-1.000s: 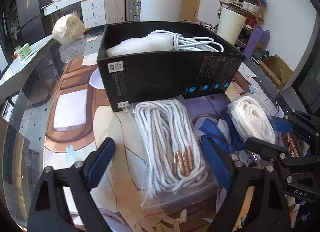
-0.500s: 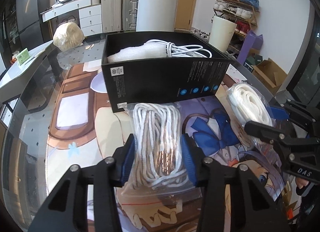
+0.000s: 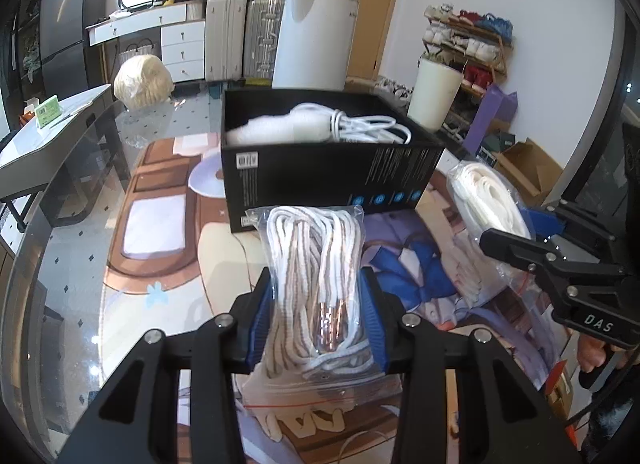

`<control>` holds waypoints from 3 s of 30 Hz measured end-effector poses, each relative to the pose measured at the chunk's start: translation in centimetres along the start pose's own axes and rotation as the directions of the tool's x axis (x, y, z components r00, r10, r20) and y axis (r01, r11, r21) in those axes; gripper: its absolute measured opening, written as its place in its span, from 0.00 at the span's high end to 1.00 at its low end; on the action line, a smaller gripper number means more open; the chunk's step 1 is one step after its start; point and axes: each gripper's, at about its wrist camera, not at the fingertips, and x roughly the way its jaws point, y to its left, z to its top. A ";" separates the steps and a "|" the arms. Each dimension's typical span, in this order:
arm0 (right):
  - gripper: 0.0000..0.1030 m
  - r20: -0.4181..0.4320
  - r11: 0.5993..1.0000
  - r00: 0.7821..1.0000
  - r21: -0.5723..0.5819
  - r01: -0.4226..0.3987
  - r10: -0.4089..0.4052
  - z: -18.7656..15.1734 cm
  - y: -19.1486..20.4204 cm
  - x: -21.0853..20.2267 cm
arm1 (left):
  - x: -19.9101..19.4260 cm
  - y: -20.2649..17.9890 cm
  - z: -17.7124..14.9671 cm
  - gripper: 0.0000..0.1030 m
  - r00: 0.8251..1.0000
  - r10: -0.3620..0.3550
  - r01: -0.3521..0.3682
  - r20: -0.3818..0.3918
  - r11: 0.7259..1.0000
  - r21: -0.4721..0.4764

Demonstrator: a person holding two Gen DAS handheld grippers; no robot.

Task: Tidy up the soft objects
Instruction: 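Carry both bags over the black box and lower them inside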

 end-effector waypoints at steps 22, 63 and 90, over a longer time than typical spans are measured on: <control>0.60 0.129 1.000 0.992 -0.011 -0.004 0.005 4.2 0.0 -1.5 | -4.4 1.9 4.3 0.61 0.981 0.001 0.007 0.196 0.999 -0.042; 0.60 0.096 1.000 0.995 -0.028 0.003 0.000 10.2 -1.8 8.0 | 4.3 3.1 12.3 0.61 0.979 -0.011 0.020 0.201 0.999 -0.041; 0.53 0.045 0.998 0.999 -0.066 -0.010 0.013 10.6 -1.6 9.6 | 5.8 2.0 11.1 0.53 0.986 0.016 -0.024 0.168 0.998 0.049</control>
